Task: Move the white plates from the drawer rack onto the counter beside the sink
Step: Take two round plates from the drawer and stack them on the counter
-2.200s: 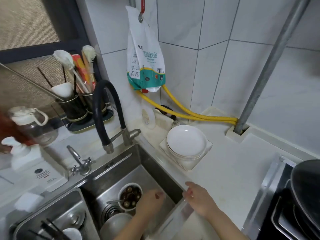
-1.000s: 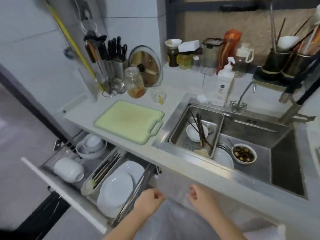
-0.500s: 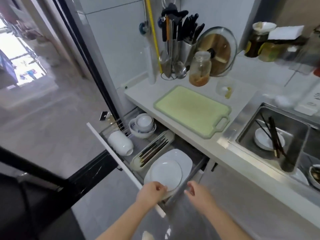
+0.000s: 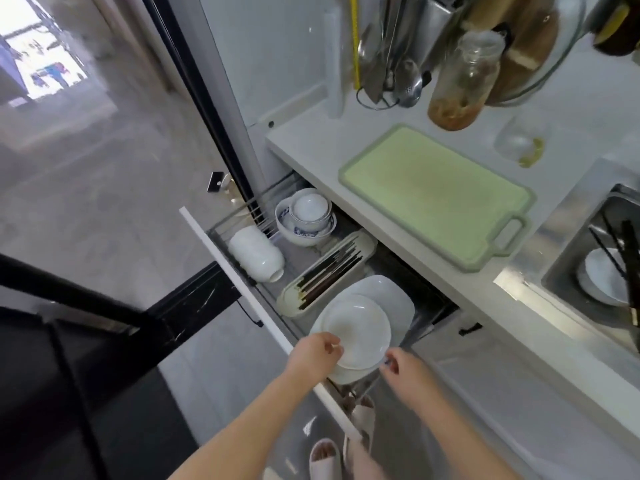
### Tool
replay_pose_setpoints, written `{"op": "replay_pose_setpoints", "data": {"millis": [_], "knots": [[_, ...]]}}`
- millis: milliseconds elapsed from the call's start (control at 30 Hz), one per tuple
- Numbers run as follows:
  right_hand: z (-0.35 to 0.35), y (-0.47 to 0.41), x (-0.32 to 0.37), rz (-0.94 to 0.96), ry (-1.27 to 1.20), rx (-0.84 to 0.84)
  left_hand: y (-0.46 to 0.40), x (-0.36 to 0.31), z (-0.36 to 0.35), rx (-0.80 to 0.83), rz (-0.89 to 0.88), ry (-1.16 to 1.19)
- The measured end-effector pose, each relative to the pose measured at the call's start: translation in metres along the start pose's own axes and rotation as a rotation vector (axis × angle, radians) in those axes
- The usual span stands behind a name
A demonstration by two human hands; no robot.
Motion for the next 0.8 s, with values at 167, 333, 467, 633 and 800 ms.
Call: {"op": "replay_pose_setpoints", "data": {"millis": [167, 333, 467, 633, 800], "knots": [[0.009, -0.049, -0.006, -0.016, 0.029, 0.043, -0.042, -0.006, -0.003, 0.004, 0.070, -0.006], [0.011, -0.096, -0.008, -0.037, 0.039, 0.082, -0.082, -0.003, -0.008, 0.002, 0.129, -0.018], [0.014, -0.098, -0.008, -0.060, 0.015, 0.071, -0.083, 0.000, -0.004, 0.006, 0.139, -0.044], [-0.011, -0.145, -0.025, -0.134, 0.041, 0.100, -0.137, 0.028, -0.020, 0.048, 0.207, -0.131], [-0.018, -0.169, -0.034, -0.173, 0.135, 0.062, -0.175, 0.041, -0.023, -0.015, 0.192, -0.210]]}}
Point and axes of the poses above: each hand's wrist, its own y-axis away from the middle knuckle, its own z-axis out of the back of the hand, x = y × z, the point moved 7 cm from there along -y, towards the middle knuckle, and after that the axes turned 1 degree about y, right-handed, at the moved point
